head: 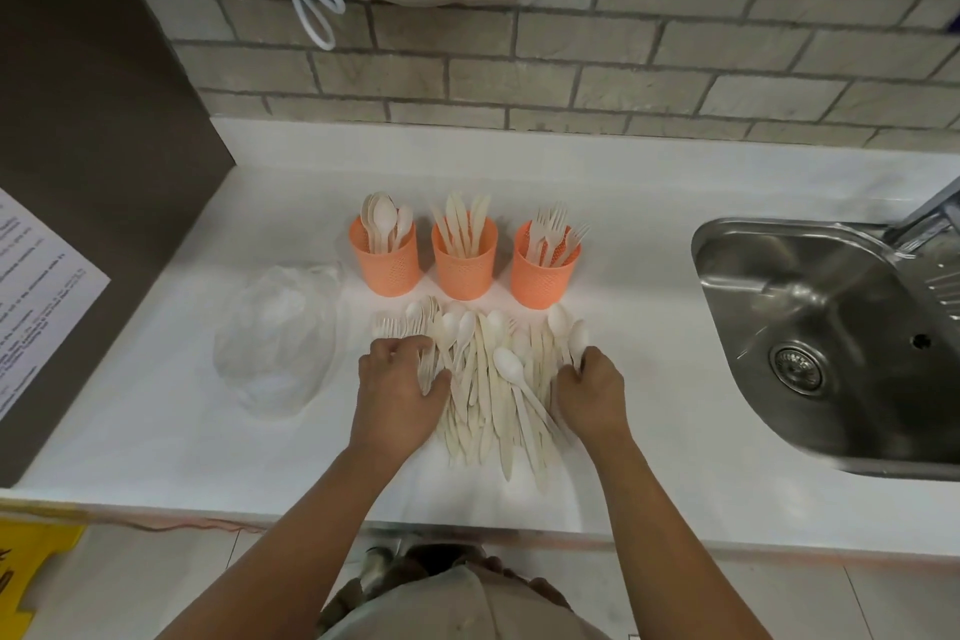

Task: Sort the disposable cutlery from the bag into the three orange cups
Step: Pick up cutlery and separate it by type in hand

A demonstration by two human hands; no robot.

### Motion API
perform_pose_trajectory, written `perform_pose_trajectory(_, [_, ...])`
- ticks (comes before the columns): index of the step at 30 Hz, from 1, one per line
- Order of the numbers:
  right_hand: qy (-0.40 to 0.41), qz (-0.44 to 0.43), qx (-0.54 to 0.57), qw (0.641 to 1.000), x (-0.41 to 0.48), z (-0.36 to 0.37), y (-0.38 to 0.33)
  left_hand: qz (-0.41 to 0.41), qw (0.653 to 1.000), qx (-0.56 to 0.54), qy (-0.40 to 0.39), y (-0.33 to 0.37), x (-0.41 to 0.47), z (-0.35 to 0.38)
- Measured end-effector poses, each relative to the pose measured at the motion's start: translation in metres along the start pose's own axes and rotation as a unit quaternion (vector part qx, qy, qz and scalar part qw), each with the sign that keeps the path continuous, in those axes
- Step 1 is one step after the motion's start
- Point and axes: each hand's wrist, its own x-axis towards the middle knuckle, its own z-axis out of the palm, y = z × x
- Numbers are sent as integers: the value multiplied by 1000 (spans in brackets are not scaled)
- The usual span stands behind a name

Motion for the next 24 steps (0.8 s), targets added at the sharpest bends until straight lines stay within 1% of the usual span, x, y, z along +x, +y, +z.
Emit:
perform_pose_trajectory(2, [3,-21,-9,1000,-4,-2,-1,-39,999,24,-15,0,4,-2])
perform_pose_trajectory(4, [-20,-32,-40,999,-9,3,-3,-63,997,37,-32,-2,9,-2])
perform_pose_trajectory(7, [-82,-16,-136,987,-18,18,-3,-67,996,24,-52,-2,16,-2])
perform_pose_trajectory(9, [-98,-7,-187,977,-22,24,-6,-71,995,24,-59,-1,20,-2])
perform_pose_trajectory(13, [-114,2,-158,981,-17,27,-12,-70,995,32,-70,-2,25,-4])
perform_pose_trajectory(15, [-119,17,-137,983,-13,27,-15,-73,995,27,-58,1,23,-5])
perform_pose_trajectory(17, [-115,35,-99,988,-10,26,-16,-42,998,38,-15,7,17,-6])
perform_pose_trajectory(19, [-107,46,-65,991,-9,24,-15,28,999,29,23,16,10,-4])
perform_pose_trajectory(21, [-95,52,-38,993,-8,25,-12,84,996,3,11,23,5,0])
perform_pose_trajectory(24, [-73,42,-30,996,-10,27,-12,124,991,-8,-39,31,1,10])
